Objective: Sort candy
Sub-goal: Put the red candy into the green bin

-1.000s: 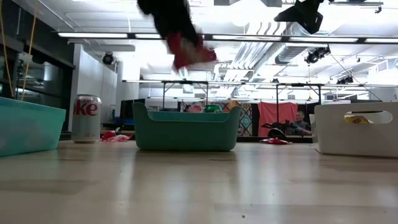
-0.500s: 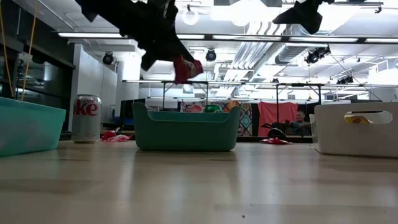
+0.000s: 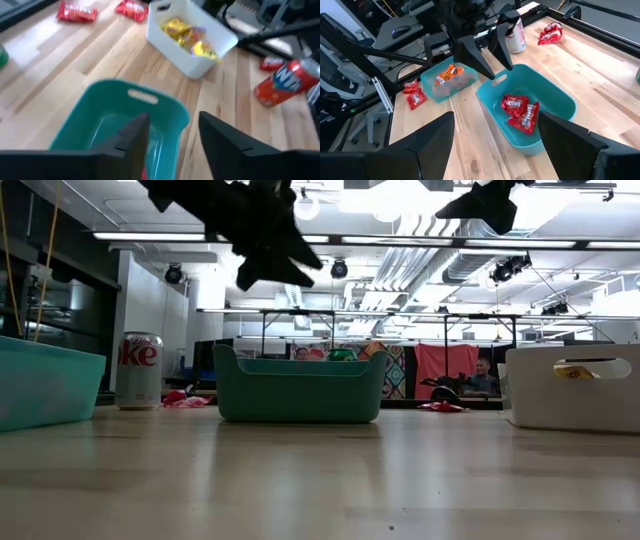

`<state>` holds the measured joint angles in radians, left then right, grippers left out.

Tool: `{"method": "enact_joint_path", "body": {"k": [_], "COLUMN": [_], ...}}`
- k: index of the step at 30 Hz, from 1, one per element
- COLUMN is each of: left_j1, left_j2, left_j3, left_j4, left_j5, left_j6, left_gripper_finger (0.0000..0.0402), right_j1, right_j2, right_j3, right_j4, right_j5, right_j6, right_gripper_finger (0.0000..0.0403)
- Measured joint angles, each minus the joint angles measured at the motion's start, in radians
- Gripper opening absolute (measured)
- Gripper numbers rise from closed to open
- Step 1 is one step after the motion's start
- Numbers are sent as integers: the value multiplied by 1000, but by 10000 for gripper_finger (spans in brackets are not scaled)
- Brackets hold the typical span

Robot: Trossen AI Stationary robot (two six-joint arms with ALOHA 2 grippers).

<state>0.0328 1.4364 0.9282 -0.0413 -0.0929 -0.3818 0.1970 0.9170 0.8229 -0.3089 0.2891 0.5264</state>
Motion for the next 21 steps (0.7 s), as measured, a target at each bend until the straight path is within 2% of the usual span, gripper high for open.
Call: {"method": "enact_joint_path", "body": {"k": [5, 9, 12, 16, 21], "left_j1": [59, 171, 297, 495, 674], "left_j2": [-36, -57, -56, -50, -32], "left_j3": [133, 288, 374, 392, 353], "left_j4": [-145, -412, -608, -774, -846], "left_j5": [-18, -139, -234, -261, -205], "left_j6": [61, 151, 138, 66, -8], "left_gripper_finger": [208, 219, 220, 220, 220], "right_j1": [0, -1, -1, -1, -1], "right_j2": [0, 0, 0, 0, 0], "right_j3": [0, 0, 0, 0, 0], "right_j4": [3, 7, 28, 66, 80], "right_j5": [0, 1, 1, 1, 43], "right_j6": [36, 60, 60, 54, 35], "right_gripper_finger": [281, 281, 281, 281, 281]}}
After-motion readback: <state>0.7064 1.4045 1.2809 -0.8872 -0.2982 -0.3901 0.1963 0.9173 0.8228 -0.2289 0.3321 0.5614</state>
